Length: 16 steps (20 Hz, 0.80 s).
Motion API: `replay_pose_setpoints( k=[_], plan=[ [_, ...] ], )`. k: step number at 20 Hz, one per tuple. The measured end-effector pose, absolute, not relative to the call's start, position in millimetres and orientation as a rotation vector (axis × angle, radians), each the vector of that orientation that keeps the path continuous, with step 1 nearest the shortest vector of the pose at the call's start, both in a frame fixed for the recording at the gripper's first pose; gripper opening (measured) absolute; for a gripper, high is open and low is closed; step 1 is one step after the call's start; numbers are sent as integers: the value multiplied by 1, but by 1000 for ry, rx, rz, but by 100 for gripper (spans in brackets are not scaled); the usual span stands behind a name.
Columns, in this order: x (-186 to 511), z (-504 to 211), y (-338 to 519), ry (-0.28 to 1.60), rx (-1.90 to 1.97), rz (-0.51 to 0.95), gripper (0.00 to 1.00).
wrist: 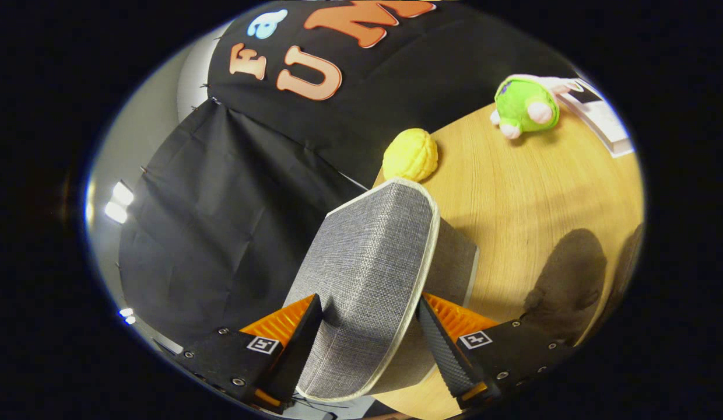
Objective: Open the storage box then place both shoes into the box .Put the left shoe in first, then the right shoe, with the right side of both shoes facing outward in a uniform manner.
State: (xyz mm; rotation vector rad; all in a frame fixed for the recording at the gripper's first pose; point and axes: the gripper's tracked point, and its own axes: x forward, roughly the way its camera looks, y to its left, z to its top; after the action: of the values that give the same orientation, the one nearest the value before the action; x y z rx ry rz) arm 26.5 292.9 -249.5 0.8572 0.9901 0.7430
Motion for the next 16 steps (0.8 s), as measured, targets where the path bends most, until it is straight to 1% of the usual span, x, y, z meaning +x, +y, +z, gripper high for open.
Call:
replay_pose_setpoints(
  k=[2,7,9,10,11,13,14,15,16],
  plan=[
    [23,-251,295,1033,961,757,96],
    [29,-251,295,1008,982,749,94],
    [31,-245,287,977,959,723,83],
    [31,-244,280,960,938,709,76],
    [31,-241,275,950,930,699,74],
    [34,-235,264,935,942,684,62],
    [35,-232,260,930,943,673,51],
    [37,-229,258,922,951,664,46],
    [37,-225,254,919,955,654,35]
  ],
)
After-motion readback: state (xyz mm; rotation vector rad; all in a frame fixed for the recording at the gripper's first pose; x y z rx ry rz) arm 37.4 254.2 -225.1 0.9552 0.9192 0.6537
